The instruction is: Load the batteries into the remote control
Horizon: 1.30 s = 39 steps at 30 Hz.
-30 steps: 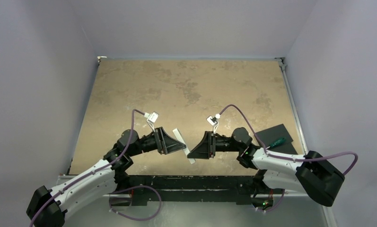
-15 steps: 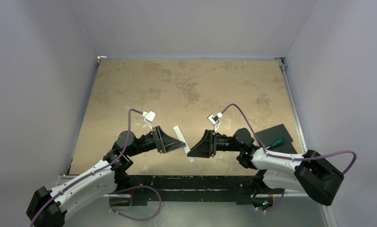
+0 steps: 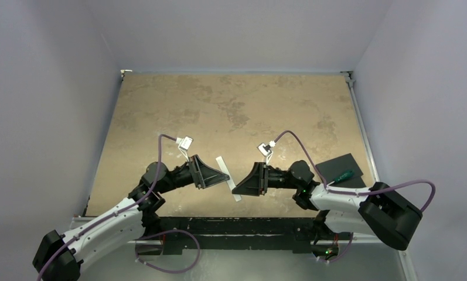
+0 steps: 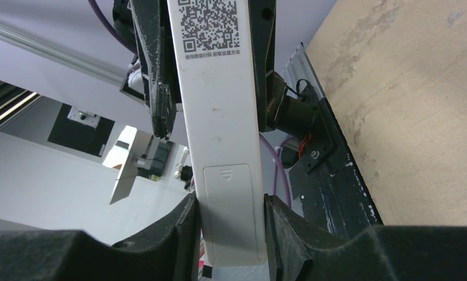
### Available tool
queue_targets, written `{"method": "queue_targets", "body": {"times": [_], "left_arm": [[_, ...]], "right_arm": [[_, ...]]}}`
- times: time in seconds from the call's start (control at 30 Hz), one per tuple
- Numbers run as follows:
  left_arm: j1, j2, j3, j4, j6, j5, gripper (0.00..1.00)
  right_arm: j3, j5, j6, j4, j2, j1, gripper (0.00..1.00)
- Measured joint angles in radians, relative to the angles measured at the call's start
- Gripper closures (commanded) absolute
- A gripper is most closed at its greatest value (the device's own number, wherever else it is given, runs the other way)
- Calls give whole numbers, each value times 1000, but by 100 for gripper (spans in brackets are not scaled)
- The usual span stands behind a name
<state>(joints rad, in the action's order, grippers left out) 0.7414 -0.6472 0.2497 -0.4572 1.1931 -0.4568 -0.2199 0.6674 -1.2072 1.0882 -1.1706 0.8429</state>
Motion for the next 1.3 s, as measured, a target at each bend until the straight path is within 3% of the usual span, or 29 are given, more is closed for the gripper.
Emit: {"method": "queue_targets", "body": {"times": [0.17,0.33,0.47,0.67,0.8,1.03,1.3], "left_arm": [[0,-8,0,-2,0,2,55],[-1,-15,0,-4,0,7,72],[-1,-17,0,-5,-3,7,100],[-1,-20,0,-5,-3,8,100],[-1,-21,0,-2,-4,11,100],[-1,-28,0,21,-10,15,100],[-1,-29,0,37,-11,15,100]], "right_arm": [[1,0,-10,29,-20,0,100],[14,0,-32,88,-43,0,100],[18,0,-43,116,-61,0,100],[18,0,-46,115,-62,0,66],[18,-2,-42,100,-55,0,52],[18,-6,-5,27,-23,0,36],[9,-20,58,-132,67,0,25]]}}
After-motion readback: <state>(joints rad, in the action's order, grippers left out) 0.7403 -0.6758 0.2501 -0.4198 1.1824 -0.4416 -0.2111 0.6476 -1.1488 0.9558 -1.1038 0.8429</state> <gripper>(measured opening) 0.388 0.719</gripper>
